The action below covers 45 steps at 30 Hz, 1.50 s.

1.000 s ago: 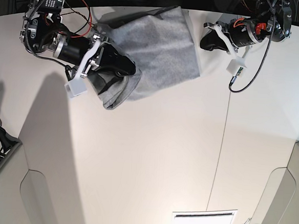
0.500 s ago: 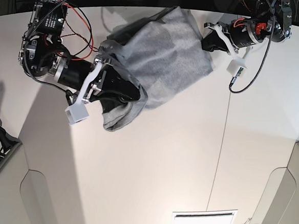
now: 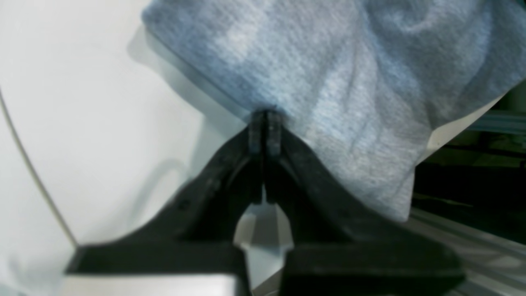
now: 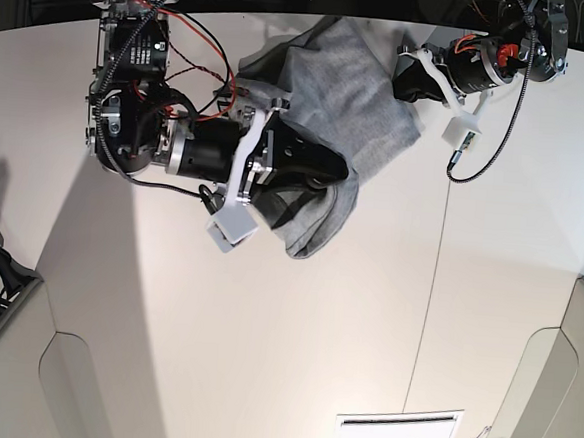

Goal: Fold the T-shirt properly
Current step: 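Grasp the shirt bundle end with the right gripper and drag it, then lift the bundle with the right gripper toward the left gripper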

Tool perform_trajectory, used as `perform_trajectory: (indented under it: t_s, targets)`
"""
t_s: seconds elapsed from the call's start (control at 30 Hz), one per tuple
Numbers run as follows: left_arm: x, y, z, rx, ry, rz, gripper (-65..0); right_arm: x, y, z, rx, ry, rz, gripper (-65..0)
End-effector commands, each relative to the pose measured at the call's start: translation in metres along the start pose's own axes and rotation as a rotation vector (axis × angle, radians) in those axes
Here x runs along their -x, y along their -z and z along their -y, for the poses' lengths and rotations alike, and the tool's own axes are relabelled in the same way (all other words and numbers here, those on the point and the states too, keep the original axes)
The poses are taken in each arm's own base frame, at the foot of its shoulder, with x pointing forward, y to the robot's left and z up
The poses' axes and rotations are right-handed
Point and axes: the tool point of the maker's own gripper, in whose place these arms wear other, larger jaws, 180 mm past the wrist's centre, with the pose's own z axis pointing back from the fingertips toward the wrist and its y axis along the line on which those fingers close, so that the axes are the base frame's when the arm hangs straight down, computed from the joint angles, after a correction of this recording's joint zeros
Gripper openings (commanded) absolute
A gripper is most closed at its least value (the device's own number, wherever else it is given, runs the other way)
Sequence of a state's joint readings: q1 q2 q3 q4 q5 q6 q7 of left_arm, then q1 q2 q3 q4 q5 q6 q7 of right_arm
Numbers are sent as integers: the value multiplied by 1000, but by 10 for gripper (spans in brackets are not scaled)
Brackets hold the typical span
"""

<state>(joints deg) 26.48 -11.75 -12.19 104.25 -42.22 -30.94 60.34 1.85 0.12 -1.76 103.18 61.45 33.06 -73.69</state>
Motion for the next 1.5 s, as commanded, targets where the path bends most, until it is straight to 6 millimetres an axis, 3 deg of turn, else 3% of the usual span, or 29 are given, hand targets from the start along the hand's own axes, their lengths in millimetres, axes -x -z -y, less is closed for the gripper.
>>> perform_trajectory:
  t_s: [0.0,0.27,0.53,0.8,0.93,1.07,1.47]
  targets:
    - [0,-3,-5,-27,19,-7,-650,-17,1,-10,-34,-38,51,-650]
    - [-1,-3,-5,-26,18,-6,-650,-6,25,-15,-7,-76,-27,-650]
    - [-1,-3,-5,-26,18,-5,-650,19,53,-22,38,-158,-165,-650]
    - [-1,-3,-5,-26,18,-5,-650,38,74,-14,197,-182,-261,-650]
    - [-1,-3,-5,-26,18,-5,-650,45,82,-21,200,-213,-290,-650]
    - [-1,-3,-5,-26,17,-6,-650,48,91,-33,177,-240,-303,-650]
    - [-1,-3,-5,-26,17,-6,-650,39,99,-27,277,-248,-284,-650]
